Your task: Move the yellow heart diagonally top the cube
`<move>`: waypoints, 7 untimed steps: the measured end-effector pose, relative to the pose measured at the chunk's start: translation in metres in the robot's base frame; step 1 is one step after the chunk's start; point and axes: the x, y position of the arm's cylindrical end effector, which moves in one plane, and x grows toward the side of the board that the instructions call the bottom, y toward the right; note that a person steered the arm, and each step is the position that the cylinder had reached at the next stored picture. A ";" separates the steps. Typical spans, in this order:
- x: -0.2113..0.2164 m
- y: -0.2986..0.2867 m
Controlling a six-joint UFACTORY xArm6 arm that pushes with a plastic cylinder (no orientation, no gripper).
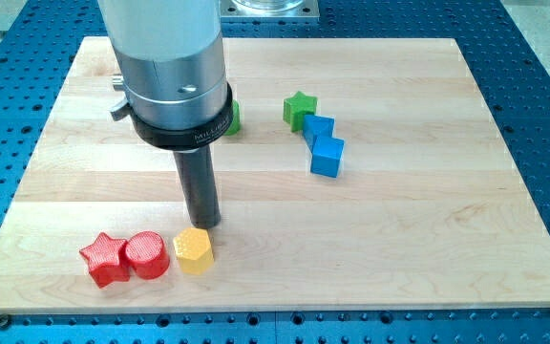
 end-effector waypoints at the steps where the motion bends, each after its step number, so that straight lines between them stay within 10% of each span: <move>1: 0.013 -0.038; 3: -0.003 -0.052; 6: -0.191 -0.069; 7: -0.191 -0.061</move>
